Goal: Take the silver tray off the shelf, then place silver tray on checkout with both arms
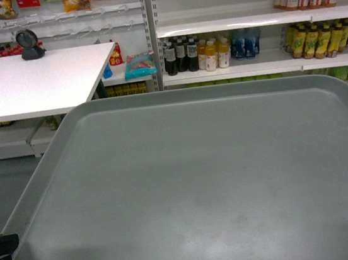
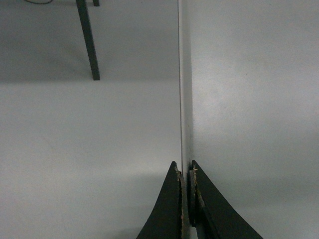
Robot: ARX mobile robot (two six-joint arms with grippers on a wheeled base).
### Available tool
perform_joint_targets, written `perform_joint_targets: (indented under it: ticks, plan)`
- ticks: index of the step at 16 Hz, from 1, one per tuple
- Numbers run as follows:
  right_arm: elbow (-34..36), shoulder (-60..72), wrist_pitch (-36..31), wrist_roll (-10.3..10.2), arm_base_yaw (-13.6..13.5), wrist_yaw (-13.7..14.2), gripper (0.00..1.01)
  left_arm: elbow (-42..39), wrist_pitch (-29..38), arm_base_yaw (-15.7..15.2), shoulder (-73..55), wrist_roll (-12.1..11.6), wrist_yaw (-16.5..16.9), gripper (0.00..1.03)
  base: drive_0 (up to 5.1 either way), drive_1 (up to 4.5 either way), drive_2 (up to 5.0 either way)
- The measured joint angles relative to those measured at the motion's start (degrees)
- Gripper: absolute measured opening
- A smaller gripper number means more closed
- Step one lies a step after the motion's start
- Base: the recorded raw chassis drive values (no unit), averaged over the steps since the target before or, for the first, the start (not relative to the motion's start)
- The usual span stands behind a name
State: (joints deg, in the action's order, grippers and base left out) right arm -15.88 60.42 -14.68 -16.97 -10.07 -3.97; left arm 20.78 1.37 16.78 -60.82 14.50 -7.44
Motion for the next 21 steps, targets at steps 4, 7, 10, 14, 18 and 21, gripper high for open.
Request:
perform_joint_targets:
  ticks: [4,7,10,14,18,21]
  plan:
    - [0.00,0.00,0.00,0.00,0.00,0.00,0.03,0.00,0.11,0.00,0.00,0.00,0.00,0.02,-5.0,2.36,2.4]
    - [0.00,0.00,0.11,0.00,0.00,0.02,0.03,0.00,0.00,0.00,0.00,0.00,0.00,0.02,-4.9,2.49,2.5]
    - [0.00,0.00,-0.07,0.00,0.00,0.02,0.03,0.00,0.17,0.00,0.00,0.00,-0.02,0.02,-5.1,2.34,2.3]
    - [0.00,0.00,-0.04,0.00,0.00,0.02,0.03,0.00,0.09,0.00,0.00,0.00,-0.02,0.02,-5.1,2.35,2.3]
    - [0.00,-0.02,-0.02,0.00,0.00,0.02,0.03,0.00,0.13,0.00,0.00,0.00,0.00,0.02,-5.0,2.40,2.4]
    - [0.00,0.07,-0.13,0.00,0.00,0.02,0.03,0.00,0.17,0.00,0.00,0.00,-0.02,0.02,-5.0,2.39,2.4]
